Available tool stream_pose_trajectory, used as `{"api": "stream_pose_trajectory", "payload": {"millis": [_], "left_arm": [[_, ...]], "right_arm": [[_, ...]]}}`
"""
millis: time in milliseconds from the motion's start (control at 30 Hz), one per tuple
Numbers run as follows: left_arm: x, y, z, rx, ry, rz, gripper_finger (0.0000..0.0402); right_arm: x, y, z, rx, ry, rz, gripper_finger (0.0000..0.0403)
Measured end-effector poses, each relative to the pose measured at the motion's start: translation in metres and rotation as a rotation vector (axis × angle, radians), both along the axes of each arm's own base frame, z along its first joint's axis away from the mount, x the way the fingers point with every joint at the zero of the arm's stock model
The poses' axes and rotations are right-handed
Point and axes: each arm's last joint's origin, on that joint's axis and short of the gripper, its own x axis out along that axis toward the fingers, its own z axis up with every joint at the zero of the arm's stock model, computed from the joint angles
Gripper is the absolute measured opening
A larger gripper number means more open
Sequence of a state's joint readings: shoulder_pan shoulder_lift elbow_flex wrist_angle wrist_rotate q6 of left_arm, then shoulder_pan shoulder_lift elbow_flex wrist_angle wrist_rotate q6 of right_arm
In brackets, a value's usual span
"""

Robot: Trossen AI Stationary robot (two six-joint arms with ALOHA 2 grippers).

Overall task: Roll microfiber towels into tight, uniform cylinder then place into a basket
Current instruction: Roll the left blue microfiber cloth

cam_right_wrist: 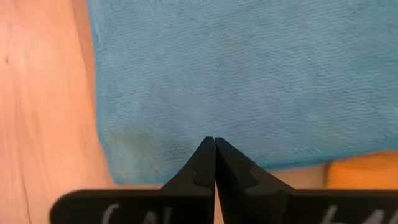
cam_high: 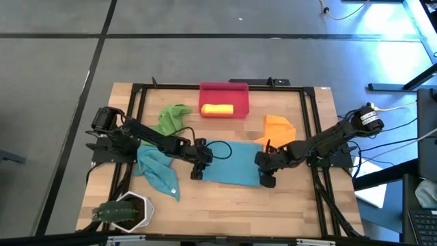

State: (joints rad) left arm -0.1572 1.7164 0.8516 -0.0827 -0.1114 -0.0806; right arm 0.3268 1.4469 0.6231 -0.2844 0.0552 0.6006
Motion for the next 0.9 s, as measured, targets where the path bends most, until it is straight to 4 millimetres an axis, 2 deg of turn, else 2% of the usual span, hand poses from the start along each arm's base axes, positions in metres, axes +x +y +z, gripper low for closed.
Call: {"api": "stream_pose_trajectory", "payload": {"millis": [233,367,667,767,900], "left_arm": [[0.001,-0.019,-0.005,-0.023,-0.008,-0.041,0.0109],[-0.001,-0.021,-0.012,-0.007,0.029,-0.046,0.0109],[-0.001,-0.005,-0.011,0.048,0.046,0.027,0.0109],[0.000,0.002,-0.011,0.049,0.047,0.048,0.0109],[0.001,0.013,-0.011,0.069,0.045,0.054,0.0109]], "right_arm": [[0.004,0.010,-0.017,0.007,0.050,-0.010,0.0005],[0.007,0.017,-0.021,0.047,0.026,-0.003,0.0006],[0.014,0.044,-0.016,0.160,-0.048,0.013,0.0006],[0.025,0.059,-0.019,0.204,-0.115,0.038,0.0007],[0.047,0.075,-0.031,0.253,-0.154,0.091,0.0007]]}}
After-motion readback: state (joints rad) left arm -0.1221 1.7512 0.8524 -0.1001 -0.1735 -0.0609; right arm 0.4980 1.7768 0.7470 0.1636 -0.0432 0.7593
